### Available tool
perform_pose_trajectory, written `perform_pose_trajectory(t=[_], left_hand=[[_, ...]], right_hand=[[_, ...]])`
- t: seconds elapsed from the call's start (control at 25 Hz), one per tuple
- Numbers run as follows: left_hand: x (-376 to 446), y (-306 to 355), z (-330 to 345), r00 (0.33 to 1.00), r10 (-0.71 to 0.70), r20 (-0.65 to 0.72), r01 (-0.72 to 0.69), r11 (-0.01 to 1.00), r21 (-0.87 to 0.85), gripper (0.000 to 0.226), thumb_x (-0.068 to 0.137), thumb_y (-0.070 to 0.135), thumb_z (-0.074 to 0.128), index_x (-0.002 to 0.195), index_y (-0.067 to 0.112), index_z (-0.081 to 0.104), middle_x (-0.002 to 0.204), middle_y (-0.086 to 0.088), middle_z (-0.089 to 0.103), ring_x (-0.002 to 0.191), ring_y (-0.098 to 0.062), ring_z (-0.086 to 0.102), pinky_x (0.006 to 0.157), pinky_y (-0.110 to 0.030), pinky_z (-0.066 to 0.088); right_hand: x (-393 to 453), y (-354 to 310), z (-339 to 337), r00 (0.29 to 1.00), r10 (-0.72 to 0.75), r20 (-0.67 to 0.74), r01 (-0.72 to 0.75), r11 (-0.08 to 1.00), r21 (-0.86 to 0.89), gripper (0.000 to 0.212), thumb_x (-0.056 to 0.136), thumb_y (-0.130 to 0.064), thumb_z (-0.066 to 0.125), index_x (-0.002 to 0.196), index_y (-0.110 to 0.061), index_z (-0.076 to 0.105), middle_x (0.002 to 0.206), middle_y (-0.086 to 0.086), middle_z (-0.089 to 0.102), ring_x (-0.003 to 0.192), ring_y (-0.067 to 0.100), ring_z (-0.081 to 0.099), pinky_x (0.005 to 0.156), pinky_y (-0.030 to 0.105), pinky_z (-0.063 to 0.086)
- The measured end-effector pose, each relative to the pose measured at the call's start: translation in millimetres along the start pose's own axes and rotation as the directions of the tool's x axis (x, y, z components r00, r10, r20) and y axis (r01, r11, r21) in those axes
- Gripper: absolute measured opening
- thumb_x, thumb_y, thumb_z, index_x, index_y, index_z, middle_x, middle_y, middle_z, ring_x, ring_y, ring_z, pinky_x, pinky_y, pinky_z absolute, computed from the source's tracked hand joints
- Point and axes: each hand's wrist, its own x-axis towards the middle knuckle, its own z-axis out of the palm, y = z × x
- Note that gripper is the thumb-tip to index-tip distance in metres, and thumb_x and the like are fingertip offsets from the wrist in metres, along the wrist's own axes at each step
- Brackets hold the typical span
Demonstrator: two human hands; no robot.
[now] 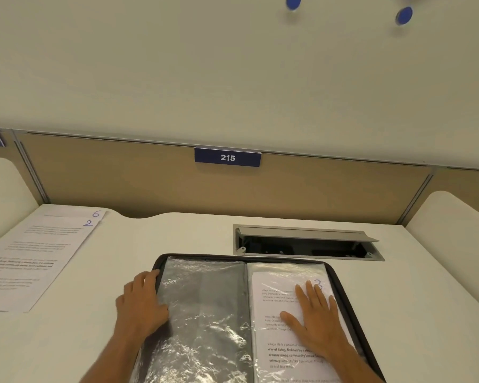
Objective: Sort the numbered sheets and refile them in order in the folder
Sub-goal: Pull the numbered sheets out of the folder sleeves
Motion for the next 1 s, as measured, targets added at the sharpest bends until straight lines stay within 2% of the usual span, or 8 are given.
perform_pose_trajectory(t=[0.12, 0.24, 0.4, 0.52, 0.6, 0.68, 0.84, 1.0], left_hand=[[1.3, 18.1, 7.6, 0.98, 0.186, -0.069, -0.183, 0.982, 0.054, 0.058, 0.087, 0.036, 0.055, 0.143, 0.024, 0.047, 0.149, 0.0, 0.045, 0.136, -0.026, 0.041, 0.109, -0.051, 0.034], [-1.7, 59.6, 25.3, 0.926, 0.376, -0.026, -0.375, 0.926, 0.033, 0.061, 0.089, 0.045, 0.039, 0.144, 0.022, 0.047, 0.151, -0.002, 0.046, 0.141, -0.025, 0.04, 0.116, -0.05, 0.031], [-14.3, 125.3, 50.9, 0.895, 0.425, 0.136, -0.429, 0.903, 0.004, 0.092, 0.085, 0.082, 0.006, 0.158, 0.027, 0.015, 0.166, 0.006, 0.008, 0.154, -0.02, 0.006, 0.124, -0.052, 0.006], [-16.7, 145.5, 74.4, 0.9, 0.379, 0.216, -0.395, 0.918, 0.036, 0.097, 0.086, 0.084, 0.018, 0.158, 0.027, -0.011, 0.163, 0.005, -0.018, 0.152, -0.021, -0.015, 0.122, -0.056, -0.008], [-19.3, 143.9, 85.7, 0.906, 0.357, 0.23, -0.384, 0.919, 0.087, 0.103, 0.083, 0.087, 0.018, 0.157, 0.025, -0.016, 0.16, 0.002, -0.026, 0.151, -0.022, -0.021, 0.119, -0.058, -0.014], [-19.9, 139.3, 96.3, 0.913, 0.359, 0.193, -0.385, 0.915, 0.118, 0.104, 0.082, 0.09, 0.014, 0.159, 0.023, -0.007, 0.162, -0.002, -0.019, 0.152, -0.025, -0.014, 0.119, -0.059, -0.012], [-21.6, 136.8, 99.9, 0.893, 0.387, 0.229, -0.414, 0.907, 0.083, 0.097, 0.082, 0.088, 0.035, 0.144, 0.015, 0.053, 0.151, -0.011, 0.047, 0.138, -0.032, 0.046, 0.107, -0.062, 0.02], [-21.3, 136.2, 104.2, 0.893, 0.411, 0.186, -0.431, 0.898, 0.084, 0.095, 0.082, 0.088, 0.037, 0.139, 0.016, 0.059, 0.146, -0.01, 0.052, 0.134, -0.031, 0.051, 0.106, -0.06, 0.022]], right_hand=[[11.1, -2.8, -11.2, 0.991, 0.008, -0.131, -0.005, 1.0, 0.027, 0.076, 0.092, -0.075, 0.02, 0.151, -0.029, 0.033, 0.161, -0.003, 0.029, 0.148, 0.019, 0.025, 0.122, 0.046, 0.018], [33.8, -7.6, -29.7, 0.986, -0.023, -0.166, 0.022, 1.0, -0.005, 0.043, 0.103, -0.045, 0.04, 0.143, -0.029, 0.044, 0.15, -0.007, 0.045, 0.138, 0.015, 0.039, 0.117, 0.038, 0.03], [67.9, -15.7, -43.4, 0.989, -0.06, -0.136, 0.064, 0.997, 0.032, 0.045, 0.104, -0.032, 0.047, 0.148, -0.027, 0.039, 0.155, -0.005, 0.04, 0.144, 0.016, 0.035, 0.121, 0.035, 0.023], [84.0, -21.6, -45.1, 0.993, -0.069, -0.098, 0.071, 0.997, 0.012, 0.055, 0.103, -0.031, 0.051, 0.154, -0.026, 0.03, 0.161, -0.002, 0.032, 0.149, 0.02, 0.028, 0.123, 0.039, 0.017], [91.0, -22.1, -46.9, 0.993, -0.077, -0.091, 0.075, 0.997, -0.028, 0.055, 0.103, -0.029, 0.051, 0.154, -0.025, 0.03, 0.16, -0.001, 0.033, 0.148, 0.022, 0.029, 0.123, 0.041, 0.019], [96.4, -20.8, -50.5, 0.99, -0.086, -0.11, 0.079, 0.995, -0.068, 0.047, 0.103, -0.028, 0.051, 0.149, -0.024, 0.04, 0.153, -0.001, 0.042, 0.142, 0.021, 0.037, 0.12, 0.039, 0.026], [99.7, -21.9, -59.2, 0.988, -0.098, -0.121, 0.082, 0.989, -0.124, 0.024, 0.101, -0.032, 0.055, 0.123, -0.027, 0.062, 0.131, -0.004, 0.059, 0.12, 0.014, 0.05, 0.112, 0.031, 0.036], [97.7, -25.2, -63.1, 0.988, -0.122, -0.096, 0.112, 0.988, -0.105, 0.003, 0.096, -0.029, 0.061, 0.097, -0.029, 0.058, 0.116, -0.006, 0.06, 0.104, 0.01, 0.047, 0.105, 0.026, 0.039]])
